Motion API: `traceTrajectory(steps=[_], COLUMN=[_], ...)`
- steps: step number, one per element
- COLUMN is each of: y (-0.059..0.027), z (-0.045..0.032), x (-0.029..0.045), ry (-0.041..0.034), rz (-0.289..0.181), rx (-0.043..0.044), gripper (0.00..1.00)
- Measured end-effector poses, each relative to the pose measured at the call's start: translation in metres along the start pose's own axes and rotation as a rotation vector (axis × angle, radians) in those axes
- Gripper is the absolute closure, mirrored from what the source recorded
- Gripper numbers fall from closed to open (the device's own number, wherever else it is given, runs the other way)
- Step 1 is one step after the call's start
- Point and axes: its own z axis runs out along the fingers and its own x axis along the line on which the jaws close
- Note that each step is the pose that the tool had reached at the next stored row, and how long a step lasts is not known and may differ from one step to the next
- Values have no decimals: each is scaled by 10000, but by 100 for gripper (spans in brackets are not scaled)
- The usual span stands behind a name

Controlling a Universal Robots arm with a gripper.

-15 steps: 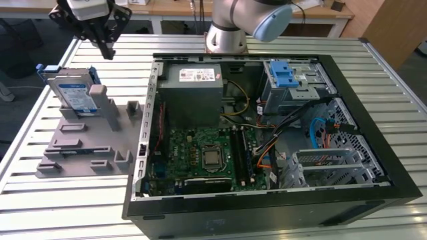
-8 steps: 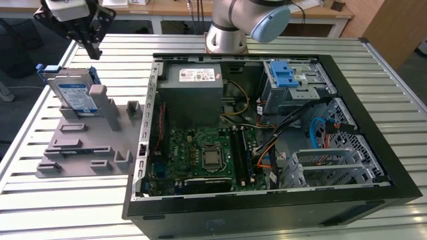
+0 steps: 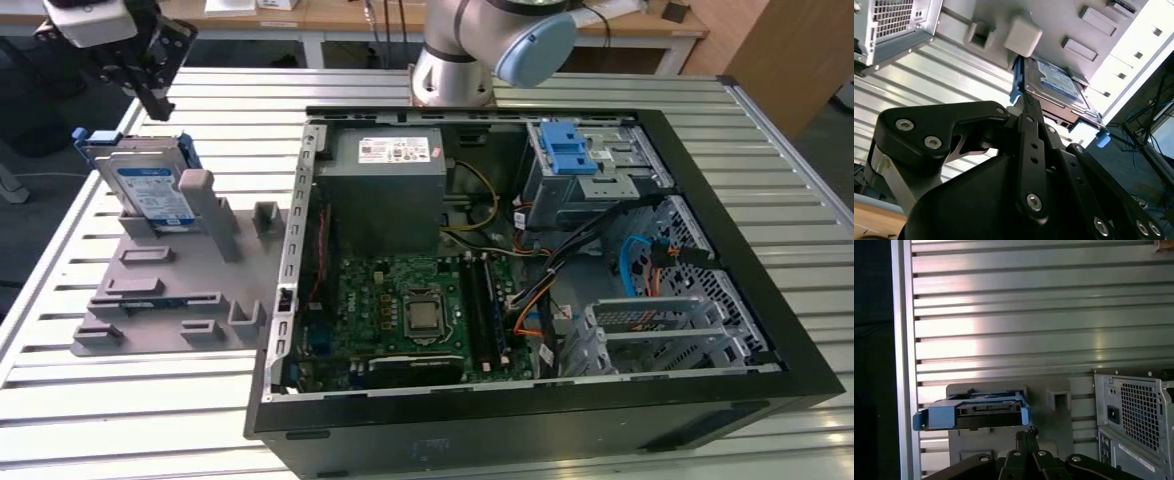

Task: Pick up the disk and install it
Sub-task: 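Reach for the disk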

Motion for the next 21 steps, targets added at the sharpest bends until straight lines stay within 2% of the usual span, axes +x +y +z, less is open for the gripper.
traceTrajectory(steps=[9,12,17,21], y=[-9,-17,-25,-27], z=[33,40,48,53], x=[410,522,625,657], ry=[11,12,16,16], rz=[-2,0,0,-1], rx=[1,1,1,1], gripper=[89,89,89,89])
